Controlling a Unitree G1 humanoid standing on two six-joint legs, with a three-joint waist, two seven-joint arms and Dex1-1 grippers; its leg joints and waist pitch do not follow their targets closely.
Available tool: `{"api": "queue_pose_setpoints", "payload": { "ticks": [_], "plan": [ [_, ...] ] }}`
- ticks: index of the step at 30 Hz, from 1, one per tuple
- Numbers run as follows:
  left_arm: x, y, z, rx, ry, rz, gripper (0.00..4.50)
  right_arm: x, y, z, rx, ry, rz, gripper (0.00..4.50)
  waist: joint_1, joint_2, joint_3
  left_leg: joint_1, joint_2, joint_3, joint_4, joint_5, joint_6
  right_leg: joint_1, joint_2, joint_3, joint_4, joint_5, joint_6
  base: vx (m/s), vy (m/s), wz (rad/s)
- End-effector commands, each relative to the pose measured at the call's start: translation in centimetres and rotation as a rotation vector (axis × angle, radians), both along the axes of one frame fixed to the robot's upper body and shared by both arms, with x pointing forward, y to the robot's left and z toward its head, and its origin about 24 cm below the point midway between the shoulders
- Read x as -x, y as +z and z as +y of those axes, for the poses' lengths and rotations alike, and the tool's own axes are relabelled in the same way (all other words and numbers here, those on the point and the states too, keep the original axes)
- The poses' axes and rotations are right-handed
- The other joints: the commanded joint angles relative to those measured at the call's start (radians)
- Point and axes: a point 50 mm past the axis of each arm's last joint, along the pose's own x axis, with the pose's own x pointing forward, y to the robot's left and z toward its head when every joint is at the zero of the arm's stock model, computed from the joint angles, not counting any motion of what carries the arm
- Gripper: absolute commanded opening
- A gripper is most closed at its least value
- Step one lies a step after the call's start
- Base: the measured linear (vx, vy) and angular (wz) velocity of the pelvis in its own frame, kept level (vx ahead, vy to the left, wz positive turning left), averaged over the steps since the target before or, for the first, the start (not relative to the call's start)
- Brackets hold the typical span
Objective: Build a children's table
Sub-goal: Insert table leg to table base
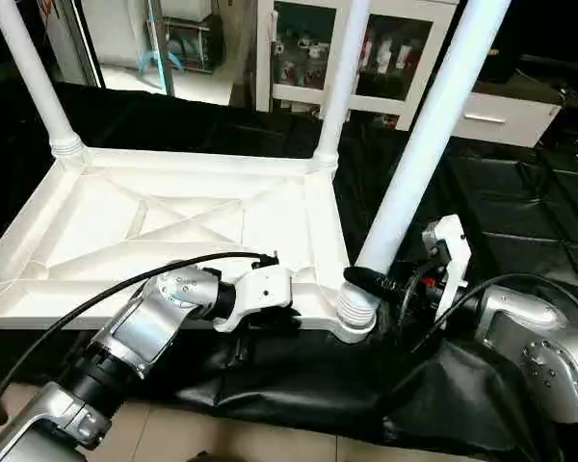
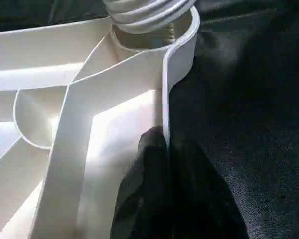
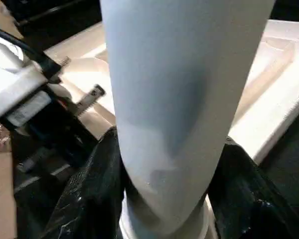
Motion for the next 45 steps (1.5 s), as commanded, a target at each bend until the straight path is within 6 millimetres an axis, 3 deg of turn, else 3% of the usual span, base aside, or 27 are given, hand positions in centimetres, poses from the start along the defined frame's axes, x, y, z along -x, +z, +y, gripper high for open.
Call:
{"api": "queue_pose_setpoints", "payload": {
  "ticks": [1,5,14,26,33,36,41,45],
  "plan": [
    [0.1,-0.8,-0.3,-0.028,-0.001,0.017,0.01,-0.3,0.4,-0.1,0.038,0.020,-0.033,1.87,0.002,-0.005,-0.054,0.016,0.069,-0.036,-0.092,-0.236,-0.032,0.032,-0.071,0.054,-0.078,-0.313,-0.168,0.000,0.000,0.00],
    [0.0,-0.7,-0.4,-0.040,-0.004,0.013,0.00,-0.4,-0.1,-0.2,0.065,0.027,-0.026,1.87,0.002,-0.003,-0.052,0.017,0.070,-0.037,-0.093,-0.259,-0.035,0.030,-0.073,0.054,-0.082,-0.352,-0.160,0.000,0.000,0.00],
    [0.2,-0.8,-0.7,-0.040,-0.012,0.019,0.00,-0.7,-0.7,0.2,0.084,0.029,-0.027,1.87,0.002,-0.007,-0.054,0.014,0.071,-0.037,-0.092,-0.239,-0.027,0.033,-0.073,0.054,-0.078,-0.322,-0.169,0.000,0.000,0.00],
    [0.2,-0.9,-0.6,-0.053,-0.013,0.020,0.00,-0.7,-2.0,0.5,0.123,0.062,0.012,1.87,-0.003,-0.009,-0.054,0.016,0.072,-0.041,-0.096,-0.288,-0.040,0.029,-0.072,0.054,-0.084,-0.359,-0.154,0.000,0.000,0.00],
    [0.1,-0.8,-0.5,-0.051,-0.002,0.018,0.00,-0.9,-2.6,0.0,0.062,-0.023,0.034,1.87,-0.005,-0.015,-0.053,0.018,0.071,-0.044,-0.098,-0.337,-0.051,0.023,-0.074,0.053,-0.092,-0.414,-0.138,0.000,0.000,0.00],
    [0.0,-0.8,-0.3,-0.050,0.003,0.019,0.00,-1.2,-2.8,-0.5,-0.047,-0.114,0.075,1.87,-0.007,-0.014,-0.055,0.018,0.071,-0.047,-0.100,-0.352,-0.055,0.022,-0.074,0.051,-0.091,-0.416,-0.141,0.000,0.000,0.00],
    [-0.1,-0.7,-0.2,-0.048,0.010,0.019,0.00,-0.6,-3.7,-0.7,-0.097,-0.138,0.116,1.87,-0.004,-0.010,-0.055,0.017,0.072,-0.044,-0.101,-0.333,-0.058,0.024,-0.072,0.053,-0.087,-0.357,-0.152,0.000,0.000,0.00],
    [-0.3,-0.6,-0.1,-0.049,0.018,0.015,0.00,0.3,-4.7,-0.8,-0.098,-0.146,0.131,1.87,-0.002,-0.009,-0.054,0.017,0.072,-0.044,-0.103,-0.340,-0.059,0.024,-0.073,0.053,-0.088,-0.361,-0.152,0.000,0.000,0.00]
  ]
}}
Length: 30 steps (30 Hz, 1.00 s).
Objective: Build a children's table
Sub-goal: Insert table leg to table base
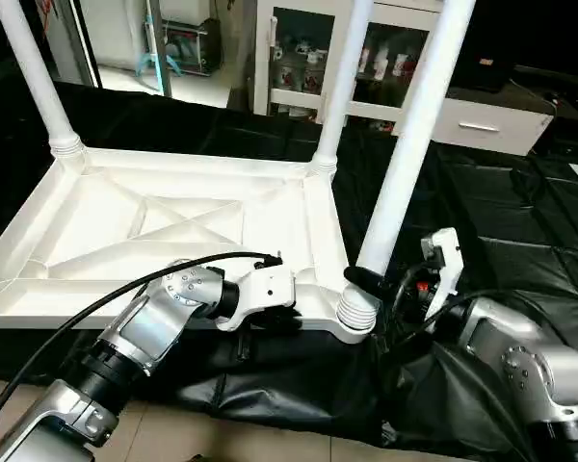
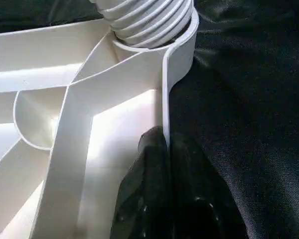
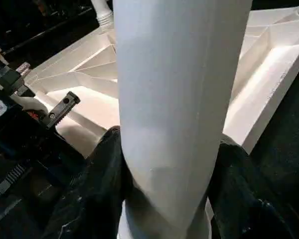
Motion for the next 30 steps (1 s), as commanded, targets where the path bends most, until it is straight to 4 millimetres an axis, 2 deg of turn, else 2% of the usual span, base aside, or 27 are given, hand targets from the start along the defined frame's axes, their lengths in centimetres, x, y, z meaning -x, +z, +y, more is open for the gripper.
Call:
{"api": "queue_pose_setpoints", "payload": {
  "ticks": [1,8,9,13,18,22,25,27,30],
  "plan": [
    [-0.1,-0.4,0.0,-0.012,0.019,0.007,0.00,0.8,-1.6,-0.6,0.019,-0.034,0.067,1.87,0.000,0.013,-0.042,0.018,0.073,-0.043,-0.102,-0.349,-0.060,0.022,-0.073,0.053,-0.088,-0.369,-0.152,0.000,0.000,0.00],
    [-0.5,-0.2,0.2,-0.004,0.042,0.002,0.00,2.1,-2.5,-0.7,-0.010,-0.079,0.025,1.87,-0.003,0.011,-0.036,0.019,0.073,-0.050,-0.107,-0.416,-0.063,0.017,-0.077,0.051,-0.101,-0.478,-0.119,0.000,0.000,0.00],
    [-0.5,-0.2,0.2,-0.004,0.042,0.002,0.00,2.1,-2.5,-0.7,-0.010,-0.079,0.025,1.87,-0.001,0.012,-0.036,0.022,0.074,-0.050,-0.106,-0.426,-0.063,0.013,-0.078,0.052,-0.105,-0.493,-0.113,0.000,0.000,0.00],
    [-0.7,-0.1,0.4,-0.003,0.060,-0.007,0.00,2.8,-3.0,-0.5,-0.037,-0.101,-0.001,1.87,-0.001,0.011,-0.037,0.018,0.074,-0.052,-0.110,-0.421,-0.059,0.015,-0.079,0.052,-0.105,-0.483,-0.111,0.000,0.000,0.00],
    [-1.0,0.0,0.5,-0.003,0.073,-0.014,0.00,3.6,-3.6,-0.1,-0.001,-0.090,-0.050,1.87,0.000,0.013,-0.037,0.019,0.074,-0.049,-0.114,-0.399,-0.052,0.018,-0.077,0.052,-0.104,-0.439,-0.122,0.000,0.000,0.00],
    [-1.1,0.0,0.6,-0.004,0.079,-0.017,0.00,4.3,-4.1,0.5,0.042,-0.037,-0.053,1.87,-0.002,0.014,-0.033,0.017,0.074,-0.053,-0.117,-0.431,-0.051,0.018,-0.079,0.051,-0.112,-0.502,-0.108,0.000,0.000,0.00],
    [-1.2,0.1,0.7,-0.007,0.083,-0.019,0.00,4.5,-4.3,0.7,0.079,0.011,-0.045,1.87,-0.004,0.012,-0.032,0.020,0.074,-0.055,-0.117,-0.448,-0.050,0.016,-0.080,0.051,-0.116,-0.535,-0.096,0.000,0.000,0.00],
    [-1.2,0.1,0.7,-0.007,0.084,-0.019,0.00,4.6,-4.5,0.7,0.099,0.034,-0.021,1.86,-0.004,0.009,-0.032,0.019,0.075,-0.056,-0.117,-0.447,-0.048,0.016,-0.081,0.051,-0.118,-0.544,-0.093,0.000,0.000,0.00],
    [-1.3,0.2,0.8,-0.006,0.087,-0.020,0.00,4.9,-5.1,0.7,0.174,0.115,0.029,1.86,-0.004,0.012,-0.031,0.019,0.076,-0.057,-0.119,-0.441,-0.048,0.017,-0.078,0.051,-0.115,-0.531,-0.094,0.000,0.000,0.00]
  ]
}}
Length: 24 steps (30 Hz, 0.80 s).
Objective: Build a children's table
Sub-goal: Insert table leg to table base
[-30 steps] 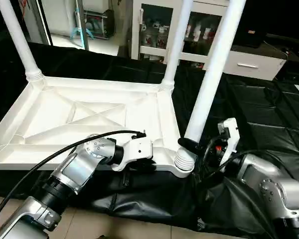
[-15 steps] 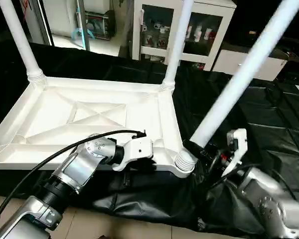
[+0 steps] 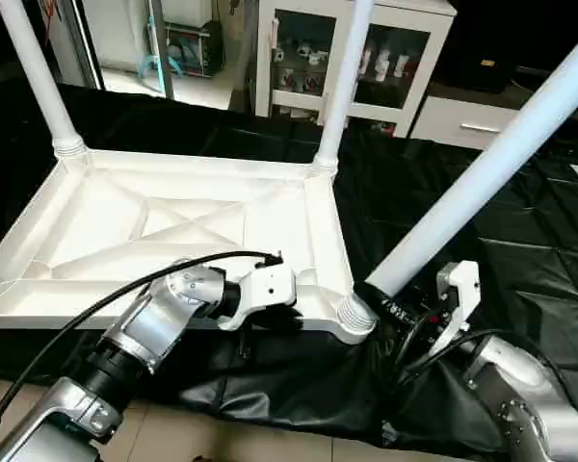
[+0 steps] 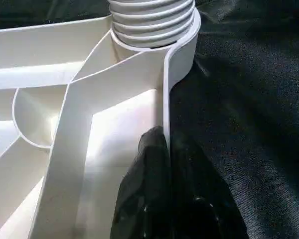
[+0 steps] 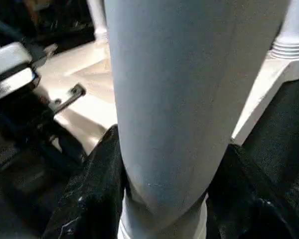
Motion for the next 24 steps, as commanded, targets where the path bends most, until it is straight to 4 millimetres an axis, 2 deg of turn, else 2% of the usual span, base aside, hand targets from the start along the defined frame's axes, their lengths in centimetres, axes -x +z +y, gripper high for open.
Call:
{"api": "queue_pose_setpoints", "payload": {
  "ticks": [1,2,4,6,8,10,12,13,17,18,19,20,21,22,24],
  "plan": [
    [-1.0,0.5,0.8,-0.010,0.073,-0.041,0.00,2.0,-3.7,0.8,0.117,0.133,0.213,1.86,-0.001,0.007,-0.027,0.014,0.077,-0.055,-0.107,-0.449,-0.048,0.010,-0.078,0.051,-0.100,-0.534,-0.094,0.000,0.000,0.00],
    [-0.9,0.5,0.8,-0.009,0.073,-0.041,0.00,2.1,-3.8,0.9,0.131,0.156,0.216,1.86,-0.001,0.006,-0.027,0.016,0.077,-0.054,-0.106,-0.456,-0.048,0.009,-0.079,0.052,-0.101,-0.547,-0.091,0.000,0.000,0.00],
    [-0.9,0.5,0.9,-0.010,0.074,-0.040,0.00,2.2,-4.2,0.8,0.170,0.190,0.248,1.86,-0.003,0.005,-0.020,0.024,0.074,-0.058,-0.104,-0.505,-0.050,0.000,-0.082,0.049,-0.116,-0.653,-0.064,0.000,0.000,0.00],
    [-0.9,0.4,0.9,-0.012,0.075,-0.041,0.00,2.4,-4.4,0.8,0.196,0.215,0.269,1.86,-0.006,0.004,-0.020,0.026,0.073,-0.065,-0.104,-0.532,-0.053,0.003,-0.085,0.043,-0.124,-0.715,-0.038,0.000,0.000,0.00],
    [-1.0,0.4,0.9,-0.012,0.075,-0.041,0.00,2.4,-4.5,0.8,0.211,0.226,0.279,1.86,-0.009,0.007,-0.020,0.029,0.075,-0.069,-0.107,-0.548,-0.058,0.004,-0.084,0.039,-0.126,-0.702,-0.039,0.000,0.000,0.00],
    [-1.0,0.4,0.9,-0.010,0.077,-0.040,0.00,2.4,-4.7,0.8,0.222,0.235,0.302,1.86,-0.014,0.007,-0.022,0.029,0.077,-0.072,-0.114,-0.563,-0.064,0.009,-0.081,0.036,-0.124,-0.646,-0.054,0.000,0.000,0.00],
    [-1.0,0.4,0.8,-0.007,0.078,-0.038,0.00,2.4,-5.1,0.6,0.253,0.218,0.337,1.86,-0.016,0.006,-0.020,0.032,0.076,-0.070,-0.114,-0.573,-0.065,0.004,-0.080,0.039,-0.123,-0.636,-0.063,0.000,0.000,0.00],
    [-1.0,0.4,0.7,-0.005,0.077,-0.038,0.00,2.1,-5.5,0.3,0.287,0.188,0.359,1.86,-0.018,0.005,-0.020,0.030,0.075,-0.071,-0.114,-0.577,-0.064,0.006,-0.081,0.039,-0.124,-0.648,-0.061,0.000,0.000,0.00],
    [-1.0,0.4,0.7,-0.003,0.074,-0.036,0.00,1.3,-5.9,0.3,0.285,0.151,0.373,1.86,-0.028,0.009,-0.016,0.036,0.073,-0.077,-0.109,-0.609,-0.065,-0.001,-0.086,0.032,-0.137,-0.732,-0.040,0.000,0.000,0.00],
    [-1.0,0.5,0.6,-0.003,0.073,-0.035,0.00,1.0,-5.8,0.4,0.275,0.148,0.375,1.86,-0.035,0.011,-0.014,0.038,0.072,-0.082,-0.109,-0.642,-0.071,0.000,-0.085,0.023,-0.143,-0.754,-0.033,0.000,0.000,0.00],
    [-1.0,0.5,0.6,-0.001,0.071,-0.034,0.00,0.7,-5.7,0.4,0.267,0.145,0.377,1.86,-0.040,0.017,-0.016,0.034,0.075,-0.091,-0.114,-0.662,-0.079,0.011,-0.085,0.013,-0.143,-0.733,-0.033,0.000,0.000,0.00],
    [-1.0,0.5,0.6,0.000,0.069,-0.033,0.00,0.3,-5.6,0.5,0.264,0.144,0.377,1.86,-0.041,0.022,-0.015,0.034,0.077,-0.096,-0.117,-0.683,-0.087,0.016,-0.084,0.007,-0.143,-0.713,-0.038,0.000,0.000,0.00],
    [-1.0,0.5,0.5,0.000,0.068,-0.032,0.00,-0.1,-5.4,0.5,0.266,0.146,0.375,1.86,-0.051,0.029,-0.014,0.025,0.082,-0.107,-0.129,-0.731,-0.103,0.030,-0.080,-0.006,-0.137,-0.658,-0.045,0.000,0.000,0.00],
    [-1.0,0.5,0.6,-0.002,0.067,-0.033,0.00,-0.4,-5.3,0.5,0.271,0.149,0.375,1.86,-0.054,0.035,-0.010,0.031,0.085,-0.111,-0.140,-0.797,-0.120,0.033,-0.072,-0.016,-0.134,-0.604,-0.056,0.000,0.000,0.00],
    [-1.0,0.4,0.6,-0.005,0.068,-0.035,0.00,-0.9,-5.1,0.4,0.276,0.153,0.380,1.86,-0.065,0.037,-0.008,0.038,0.085,-0.112,-0.145,-0.853,-0.131,0.033,-0.070,-0.026,-0.133,-0.550,-0.072,0.000,0.000,0.00]
  ]
}}
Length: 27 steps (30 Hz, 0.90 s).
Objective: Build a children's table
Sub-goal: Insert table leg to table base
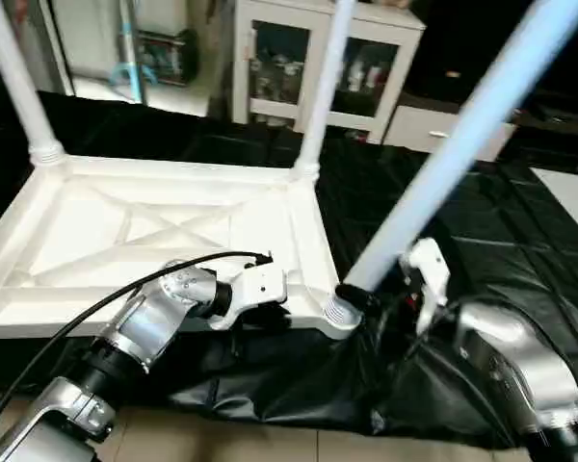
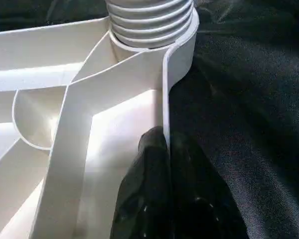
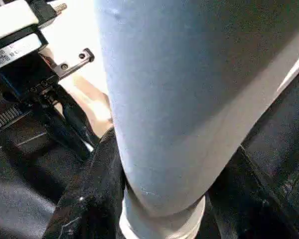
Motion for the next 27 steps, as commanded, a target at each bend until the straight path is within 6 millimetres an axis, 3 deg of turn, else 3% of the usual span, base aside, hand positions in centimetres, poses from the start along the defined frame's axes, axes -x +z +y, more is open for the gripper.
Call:
{"api": "queue_pose_setpoints", "payload": {
  "ticks": [1,4,6,8,9,10,11,12,13,14,15,16,17,18,19,20,22,27],
  "plan": [
    [-0.6,1.0,-0.5,0.018,0.004,-0.056,0.00,1.9,-5.4,-1.1,0.150,-0.023,0.298,1.86,-0.013,0.029,-0.010,0.027,0.083,-0.062,-0.135,-0.856,-0.129,-0.005,-0.074,0.031,-0.074,-0.567,-0.073,0.000,0.000,0.00],
    [-0.6,1.0,-0.7,0.021,0.006,-0.057,0.00,0.6,-5.4,-1.4,0.177,-0.082,0.281,1.86,-0.019,0.028,-0.007,0.033,0.077,-0.063,-0.123,-0.830,-0.123,-0.010,-0.087,0.022,-0.092,-0.664,-0.054,0.000,0.000,0.00],
    [-0.7,1.0,-0.8,0.023,0.005,-0.066,0.00,0.1,-5.2,-1.4,0.177,-0.097,0.269,1.86,-0.025,0.034,-0.004,0.026,0.081,-0.068,-0.133,-0.858,-0.131,-0.002,-0.081,0.011,-0.088,-0.661,-0.047,0.000,0.000,0.00],
    [-0.7,1.1,-0.9,0.026,0.004,-0.066,0.00,-0.1,-5.0,-1.2,0.167,-0.093,0.259,1.86,-0.026,0.045,0.000,0.005,0.090,-0.063,-0.171,-0.927,-0.148,0.023,-0.058,0.000,-0.050,-0.565,-0.060,-0.029,-0.007,0.03],
    [-0.7,1.1,-1.0,0.027,0.002,-0.065,0.00,-0.2,-4.9,-1.1,0.166,-0.085,0.252,1.86,-0.010,0.054,0.000,-0.025,0.102,-0.047,-0.216,-0.968,-0.161,0.054,-0.038,0.010,0.032,-0.416,-0.090,-0.057,-0.014,0.06],
    [-0.6,1.1,-1.0,0.027,-0.002,-0.065,0.00,-0.2,-4.8,-1.0,0.166,-0.079,0.246,1.86,0.017,0.055,0.000,-0.033,0.098,-0.018,-0.245,-0.963,-0.163,0.057,-0.022,0.025,0.087,-0.315,-0.096,-0.039,-0.042,0.18],
    [-0.6,1.1,-1.1,0.028,-0.005,-0.065,0.00,-0.3,-4.8,-1.0,0.166,-0.076,0.246,1.86,0.024,0.046,0.000,-0.014,0.086,0.004,-0.242,-0.925,-0.162,0.029,-0.020,0.035,0.075,-0.334,-0.103,0.064,-0.096,0.15],
    [-0.6,1.2,-1.1,0.028,-0.007,-0.065,0.00,-0.3,-4.8,-0.9,0.165,-0.074,0.248,1.86,0.014,-0.007,-0.007,0.061,0.041,-0.007,-0.110,-0.725,-0.121,-0.053,-0.080,0.068,-0.069,-0.730,-0.045,0.064,-0.096,0.15],
    [-0.6,1.2,-1.1,0.028,-0.008,-0.064,0.00,-0.3,-4.8,-0.9,0.165,-0.073,0.248,1.86,0.021,-0.015,0.002,0.107,0.003,-0.015,0.060,-0.320,-0.030,-0.101,-0.176,0.099,-0.174,-1.053,-0.002,0.067,-0.071,-0.22],
    [-0.6,1.2,-1.1,0.025,-0.014,-0.062,0.00,-0.3,-4.8,-0.9,0.165,-0.071,0.250,1.86,0.024,-0.012,0.001,0.040,0.011,-0.042,0.043,-0.184,-0.004,-0.026,-0.199,0.114,-0.150,-1.054,-0.010,0.079,0.040,-0.50],
    [-0.6,1.2,-1.1,0.023,-0.018,-0.061,0.00,-0.4,-4.8,-0.9,0.166,-0.070,0.252,1.86,0.036,0.013,-0.014,-0.038,0.047,-0.061,-0.059,-0.162,-0.032,0.060,-0.147,0.080,-0.077,-0.858,-0.013,0.079,0.040,-0.50],
    [-0.6,1.2,-1.1,0.023,-0.018,-0.061,0.00,-0.4,-4.8,-0.9,0.166,-0.070,0.252,1.86,0.028,0.018,-0.015,0.001,0.081,-0.066,-0.101,-0.303,-0.047,0.015,-0.078,0.060,-0.041,-0.527,-0.055,0.053,0.048,-0.20],
    [-0.6,1.2,-1.1,0.021,-0.019,-0.060,0.00,-0.4,-4.8,-0.9,0.165,-0.072,0.252,1.86,0.022,0.029,-0.024,0.016,0.083,-0.065,-0.101,-0.350,-0.057,0.010,-0.069,0.065,-0.027,-0.402,-0.088,0.000,0.000,0.00],
    [-0.7,1.1,-1.1,0.019,-0.020,-0.061,0.00,-0.5,-4.8,-1.0,0.161,-0.080,0.247,1.86,0.018,0.025,-0.020,0.026,0.081,-0.050,-0.109,-0.420,-0.064,0.008,-0.067,0.071,-0.022,-0.294,-0.149,0.000,0.000,0.00],
    [-0.7,1.1,-1.1,0.019,-0.019,-0.061,0.00,-0.5,-4.8,-1.0,0.161,-0.080,0.247,1.86,0.022,0.029,-0.014,0.034,0.076,-0.041,-0.109,-0.464,-0.063,0.002,-0.071,0.075,-0.029,-0.338,-0.168,0.000,0.000,0.00],
    [-0.7,1.1,-1.2,0.019,-0.016,-0.062,0.00,-0.5,-4.8,-1.0,0.151,-0.082,0.239,1.86,0.020,0.028,-0.008,0.035,0.075,-0.039,-0.110,-0.504,-0.064,-0.003,-0.071,0.076,-0.036,-0.402,-0.161,0.000,0.000,0.00],
    [-0.8,1.0,-1.3,0.021,-0.009,-0.067,0.00,-0.4,-4.8,-0.9,0.146,-0.081,0.235,1.86,0.017,0.021,-0.007,0.041,0.071,-0.046,-0.111,-0.575,-0.065,-0.003,-0.079,0.072,-0.056,-0.564,-0.101,0.000,0.000,0.00],
    [-0.8,1.0,-1.3,0.024,-0.005,-0.066,0.00,-0.4,-5.0,-0.7,0.144,-0.088,0.239,1.86,0.020,0.019,-0.006,0.044,0.070,-0.046,-0.112,-0.571,-0.052,-0.007,-0.084,0.072,-0.069,-0.620,-0.066,0.000,0.000,0.00]
  ]
}}
